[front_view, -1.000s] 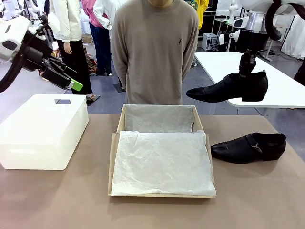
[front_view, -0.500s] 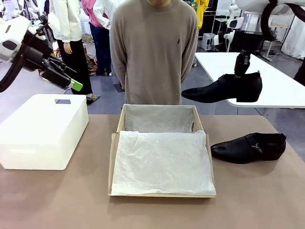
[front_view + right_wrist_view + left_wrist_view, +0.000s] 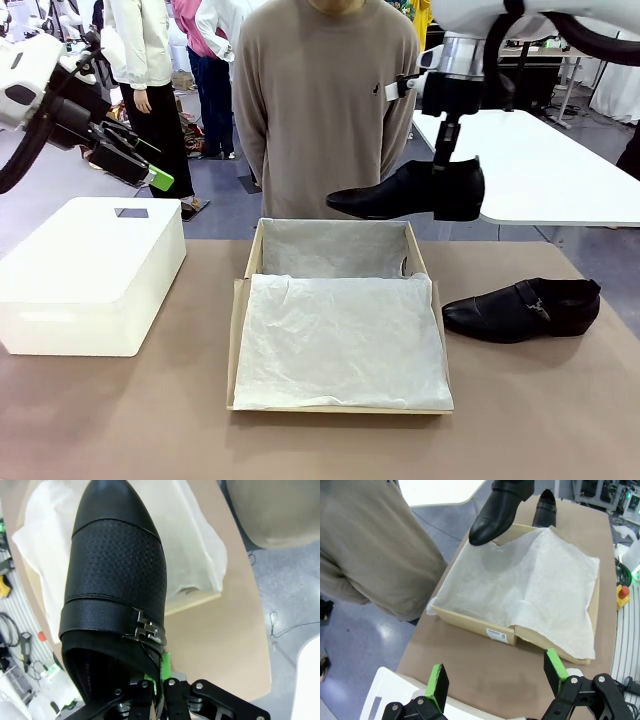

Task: Pack the shoes into the box.
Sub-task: Place one shoe of the Shoes into the Shoes Box.

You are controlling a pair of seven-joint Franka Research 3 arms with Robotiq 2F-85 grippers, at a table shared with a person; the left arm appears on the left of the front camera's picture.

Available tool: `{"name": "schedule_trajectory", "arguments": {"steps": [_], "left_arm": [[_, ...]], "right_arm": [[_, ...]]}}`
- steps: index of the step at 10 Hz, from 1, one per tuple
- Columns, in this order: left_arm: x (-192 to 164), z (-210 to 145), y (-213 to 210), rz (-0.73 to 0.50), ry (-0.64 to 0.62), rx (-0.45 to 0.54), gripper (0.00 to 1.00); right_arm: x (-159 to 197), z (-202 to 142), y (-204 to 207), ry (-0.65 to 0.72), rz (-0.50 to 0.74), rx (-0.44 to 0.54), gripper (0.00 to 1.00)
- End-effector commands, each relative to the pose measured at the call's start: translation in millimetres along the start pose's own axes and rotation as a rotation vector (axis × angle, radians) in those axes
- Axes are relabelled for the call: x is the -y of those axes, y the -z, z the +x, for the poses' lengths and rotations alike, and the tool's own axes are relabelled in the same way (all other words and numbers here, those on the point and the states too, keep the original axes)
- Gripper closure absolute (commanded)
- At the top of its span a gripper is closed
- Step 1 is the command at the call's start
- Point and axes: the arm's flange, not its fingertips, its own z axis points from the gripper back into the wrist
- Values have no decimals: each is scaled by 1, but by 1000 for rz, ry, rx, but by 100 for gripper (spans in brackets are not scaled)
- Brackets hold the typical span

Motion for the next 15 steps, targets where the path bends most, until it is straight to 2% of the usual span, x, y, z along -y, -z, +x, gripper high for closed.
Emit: {"name": "schedule_trajectory", "arguments": {"steps": [1, 5, 12, 15], "left_arm": [[-1, -1, 0, -11, 3, 16, 0], [-1, -1, 0, -11, 3, 16, 0], [-1, -1, 0, -11, 3, 16, 0], [-1, -1, 0, -11, 3, 16, 0]], "right_arm": [[-2, 28, 6, 26, 4, 33, 100], [-20, 63, 49, -24, 19, 50, 100], [-36, 65, 101, -102, 44, 54, 100], [-39, 64, 120, -225, 16, 76, 100]]}}
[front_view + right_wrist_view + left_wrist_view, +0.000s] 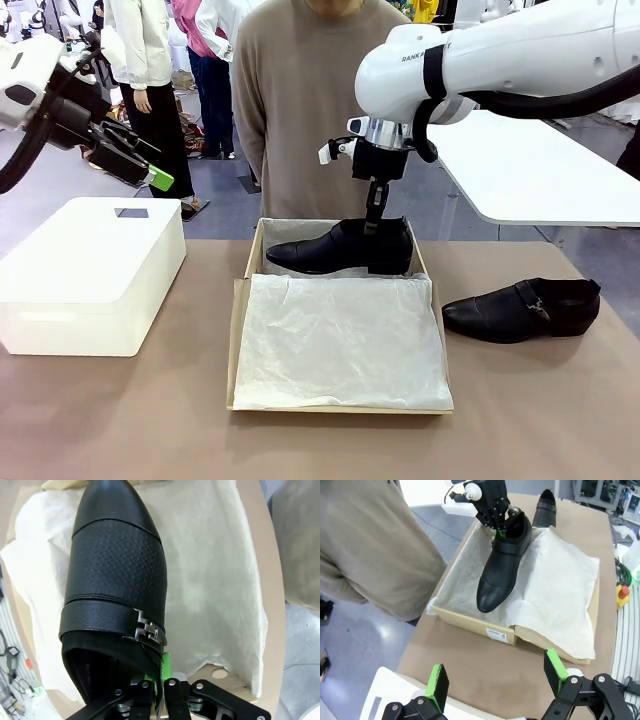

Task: Pack the shoes into the box.
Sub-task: Place one shoe of the Shoes into the Shoes Box.

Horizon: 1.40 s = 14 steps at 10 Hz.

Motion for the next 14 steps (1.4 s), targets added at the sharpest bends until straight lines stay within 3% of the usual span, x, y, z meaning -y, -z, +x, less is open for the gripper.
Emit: {"name": "schedule_trajectory", "arguments": {"steps": [1, 14], "left_arm": [[-1, -1, 0, -11, 3, 16, 0], [-1, -1, 0, -11, 3, 16, 0]], "right_arm": [[-7, -11, 8, -96, -23, 32, 100], [42, -1, 51, -163, 2, 29, 100]]}}
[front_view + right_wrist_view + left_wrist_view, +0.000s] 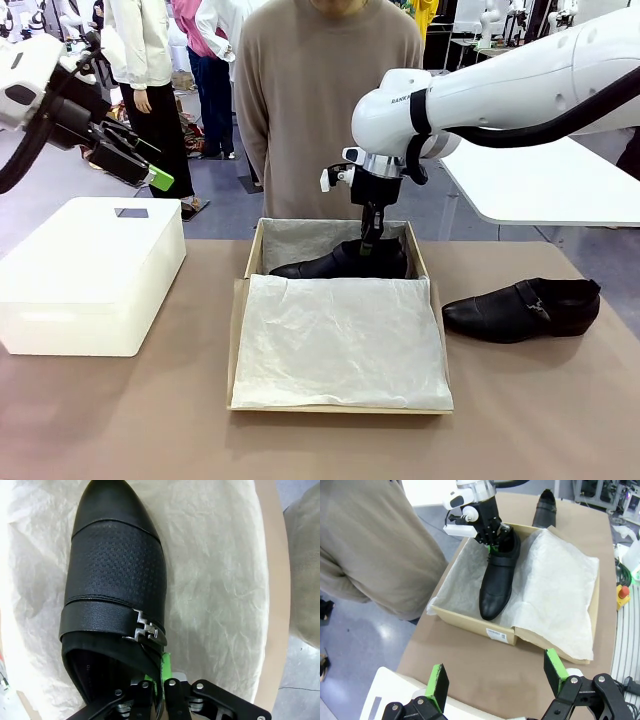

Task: Pack the shoes into the box.
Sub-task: Place one shoe of the Shoes into the Shoes Box, then place the other shoe of the Shoes into the Shoes Box.

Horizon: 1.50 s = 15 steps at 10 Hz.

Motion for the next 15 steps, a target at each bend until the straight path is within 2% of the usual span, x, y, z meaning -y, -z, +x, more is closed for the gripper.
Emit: {"name": "schedule_trajectory", "arguments": {"steps": [1, 6, 10, 11, 15], "left_arm": [[-1, -1, 0, -11, 3, 16, 0], [-1, -1, 0, -11, 3, 16, 0], [-1, -1, 0, -11, 3, 16, 0], [-1, -1, 0, -11, 3, 16, 0], [-1, -1, 0, -11, 3, 16, 0]], "right_arm": [[4, 2, -5, -40, -1, 8, 98], [-3, 3, -19, -46, 48, 16, 1], [-16, 4, -51, -50, 58, 15, 0], [-26, 4, -56, -38, 21, -5, 0], [-15, 9, -49, -25, 39, -3, 0]]}}
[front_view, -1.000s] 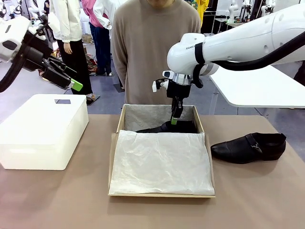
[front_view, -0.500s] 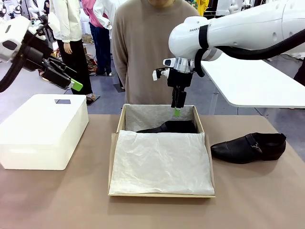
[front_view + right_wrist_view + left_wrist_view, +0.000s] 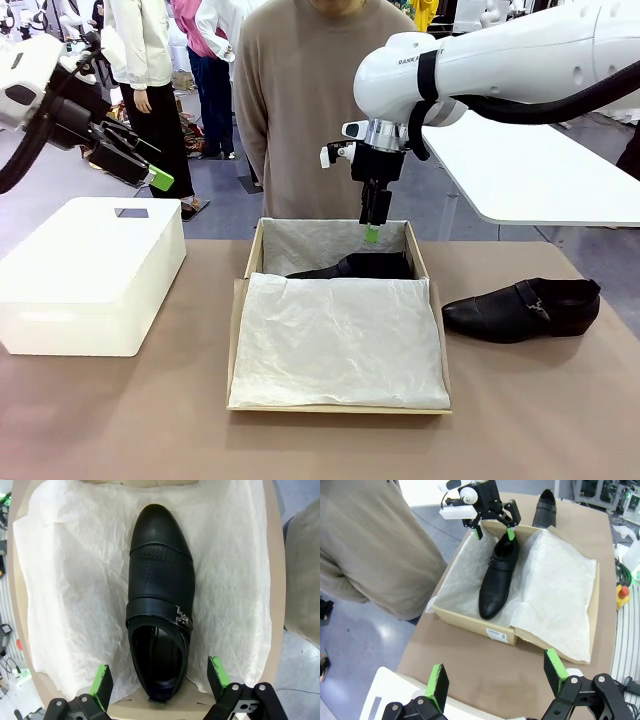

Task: Pack the shoes into the box.
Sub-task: Place the other shoe of the Shoes into the Shoes Box.

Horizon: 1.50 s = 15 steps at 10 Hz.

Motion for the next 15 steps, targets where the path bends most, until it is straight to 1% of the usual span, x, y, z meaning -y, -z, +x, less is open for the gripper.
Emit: {"name": "schedule_trajectory", "arguments": {"steps": [1, 3, 4, 6, 8, 10, 12, 15], "left_arm": [[-1, -1, 0, -11, 3, 16, 0], [-1, -1, 0, -11, 3, 16, 0], [-1, -1, 0, -11, 3, 16, 0], [-1, -1, 0, -11, 3, 16, 0], [-1, -1, 0, -11, 3, 16, 0], [-1, -1, 0, -11, 3, 16, 0], [-1, -1, 0, -11, 3, 16, 0], [-1, -1, 0, -11, 3, 16, 0]], "right_arm": [[-1, 0, -2, -1, -4, 1, 0], [-11, -12, -44, -1, -37, 0, 0], [-17, -25, -64, -4, -33, -7, 0], [-28, -58, -103, -29, -73, -38, 0], [-37, -97, -123, -34, -128, -86, 0], [-50, -140, -132, -60, -199, -109, 0], [-60, -174, -132, -32, -212, -116, 0], [-70, -204, -119, -4, -195, -90, 0]]}}
